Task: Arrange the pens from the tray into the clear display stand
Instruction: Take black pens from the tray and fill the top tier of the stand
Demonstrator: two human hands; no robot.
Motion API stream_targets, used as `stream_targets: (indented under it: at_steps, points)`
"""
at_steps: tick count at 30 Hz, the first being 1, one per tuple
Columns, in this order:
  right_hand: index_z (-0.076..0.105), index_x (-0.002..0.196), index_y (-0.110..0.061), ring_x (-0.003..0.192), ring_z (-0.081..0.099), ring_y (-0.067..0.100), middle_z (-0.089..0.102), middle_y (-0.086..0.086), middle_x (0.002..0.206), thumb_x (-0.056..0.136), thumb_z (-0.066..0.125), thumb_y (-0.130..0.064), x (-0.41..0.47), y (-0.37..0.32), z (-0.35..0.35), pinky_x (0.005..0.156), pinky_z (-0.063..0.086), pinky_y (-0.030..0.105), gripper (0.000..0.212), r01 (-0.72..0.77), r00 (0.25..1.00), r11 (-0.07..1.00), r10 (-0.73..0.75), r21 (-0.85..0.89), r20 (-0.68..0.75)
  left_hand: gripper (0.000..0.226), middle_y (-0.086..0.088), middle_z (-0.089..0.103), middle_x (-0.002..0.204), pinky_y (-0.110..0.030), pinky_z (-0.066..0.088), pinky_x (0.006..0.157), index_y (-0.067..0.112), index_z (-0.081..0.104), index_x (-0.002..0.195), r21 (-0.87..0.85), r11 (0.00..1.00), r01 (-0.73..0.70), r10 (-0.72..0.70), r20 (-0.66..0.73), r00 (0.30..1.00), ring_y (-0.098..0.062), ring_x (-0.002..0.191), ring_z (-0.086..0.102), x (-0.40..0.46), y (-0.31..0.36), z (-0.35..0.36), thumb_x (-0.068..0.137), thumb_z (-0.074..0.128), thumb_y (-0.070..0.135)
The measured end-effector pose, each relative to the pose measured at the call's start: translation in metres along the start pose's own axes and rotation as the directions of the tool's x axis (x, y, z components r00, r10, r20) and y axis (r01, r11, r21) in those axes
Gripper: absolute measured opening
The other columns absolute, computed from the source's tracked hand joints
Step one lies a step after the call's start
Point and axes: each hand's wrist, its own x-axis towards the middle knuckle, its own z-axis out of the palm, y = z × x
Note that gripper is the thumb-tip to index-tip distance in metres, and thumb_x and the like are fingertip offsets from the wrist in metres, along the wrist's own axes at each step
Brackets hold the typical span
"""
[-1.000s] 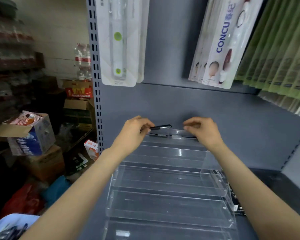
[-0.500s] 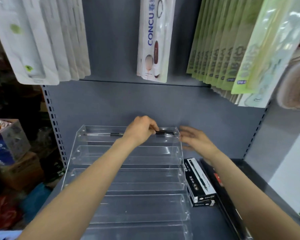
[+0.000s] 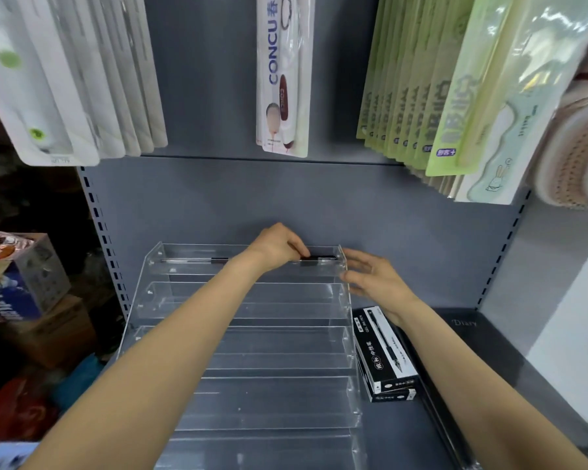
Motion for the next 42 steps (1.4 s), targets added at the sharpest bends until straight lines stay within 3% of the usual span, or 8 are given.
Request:
stream_targets:
  at_steps: [6, 10, 17, 23, 26, 29, 39, 42]
  points:
    - [0.048, 0.134, -0.014, 0.104, 0.058, 0.015, 0.057, 0.006, 0.126, 0.087, 0.058, 0.002, -0.001, 0.001, -0.001, 0.064, 0.051, 0.011, 0.051, 0.026, 1.000, 1.000, -0.026, 0.007, 0.000, 0.018, -0.004, 0.071, 0.100, -0.014, 0.043, 0.086, 0.010, 0.072, 0.098, 0.009, 0.998, -0.065, 0.066, -0.172, 0.983, -0.012, 0.093, 0.062, -0.012, -0.004, 0.009, 0.088, 0.058, 0.004]
    - [0.055, 0.127, -0.013, 0.111, 0.057, 0.014, 0.060, 0.003, 0.121, 0.085, 0.063, -0.007, -0.006, 0.001, 0.005, 0.091, 0.044, 0.019, 0.043, 0.156, 0.964, 0.948, -0.207, -0.279, -0.165, 0.017, 0.005, 0.069, 0.092, 0.002, 0.038, 0.075, 0.013, 0.071, 0.098, 0.004, 0.989, -0.148, 0.140, -0.346, 0.928, -0.006, 0.085, 0.060, -0.034, -0.005, 0.009, 0.088, 0.059, 0.008]
    - [0.063, 0.105, -0.018, 0.086, 0.055, 0.002, 0.059, -0.004, 0.105, 0.085, 0.059, -0.005, -0.042, -0.035, 0.070, 0.077, 0.041, 0.003, 0.025, 0.358, 0.915, 0.893, -0.393, -0.274, -0.085, 0.010, 0.009, 0.066, 0.076, -0.005, 0.040, 0.067, 0.018, 0.070, 0.093, -0.040, 0.995, -0.086, 0.052, -0.524, 0.850, 0.004, 0.069, 0.057, -0.113, -0.027, -0.009, 0.086, 0.063, 0.015]
    - [0.065, 0.098, -0.019, 0.087, 0.059, 0.007, 0.065, -0.006, 0.096, 0.085, 0.058, -0.004, -0.081, -0.048, 0.190, 0.074, 0.042, 0.008, 0.021, 0.318, 0.943, 0.937, -0.298, -0.145, 0.146, 0.010, 0.011, 0.064, 0.074, -0.016, 0.046, 0.069, 0.020, 0.070, 0.094, 0.040, 0.994, 0.105, -0.063, -0.569, 0.820, 0.001, 0.065, 0.055, -0.220, -0.104, -0.042, 0.087, 0.063, 0.021]
    - [0.066, 0.103, -0.014, 0.087, 0.058, 0.007, 0.064, -0.005, 0.096, 0.086, 0.057, -0.005, -0.107, -0.047, 0.276, 0.071, 0.042, 0.010, 0.021, 0.314, 0.927, 0.940, -0.274, -0.133, 0.257, 0.009, 0.014, 0.060, 0.067, -0.005, 0.038, 0.059, 0.020, 0.070, 0.092, 0.051, 0.974, 0.221, -0.151, -0.585, 0.797, 0.005, 0.062, 0.056, -0.280, -0.158, -0.066, 0.087, 0.063, 0.019]
    - [0.063, 0.109, -0.014, 0.090, 0.057, 0.007, 0.064, -0.002, 0.107, 0.089, 0.055, -0.009, -0.136, -0.042, 0.364, 0.072, 0.042, 0.012, 0.022, 0.284, 0.912, 0.949, -0.223, -0.136, 0.343, 0.010, 0.007, 0.063, 0.071, -0.014, 0.040, 0.059, 0.018, 0.069, 0.094, 0.028, 0.948, 0.318, -0.252, -0.548, 0.798, -0.008, 0.072, 0.062, -0.338, -0.214, -0.090, 0.089, 0.061, 0.017]
    - [0.058, 0.116, -0.005, 0.107, 0.057, 0.032, 0.061, 0.018, 0.116, 0.094, 0.049, -0.010, -0.182, 0.012, 0.543, 0.093, 0.046, 0.043, 0.024, 0.149, 0.878, 0.864, 0.109, -0.481, 0.467, 0.009, 0.002, 0.064, 0.077, -0.023, 0.034, 0.065, 0.018, 0.069, 0.092, -0.077, 0.819, 0.568, -0.555, -0.354, 0.753, -0.021, 0.079, 0.063, -0.464, -0.374, -0.119, 0.087, 0.062, 0.019]
    - [0.055, 0.124, -0.008, 0.110, 0.056, 0.027, 0.058, 0.012, 0.124, 0.096, 0.047, -0.010, -0.184, 0.037, 0.560, 0.095, 0.046, 0.036, 0.030, 0.129, 0.859, 0.830, 0.180, -0.543, 0.479, 0.016, -0.008, 0.070, 0.098, -0.028, 0.045, 0.076, 0.014, 0.068, 0.101, -0.020, 0.793, 0.609, -0.592, -0.266, 0.761, -0.027, 0.093, 0.064, -0.473, -0.408, -0.107, 0.089, 0.058, 0.017]
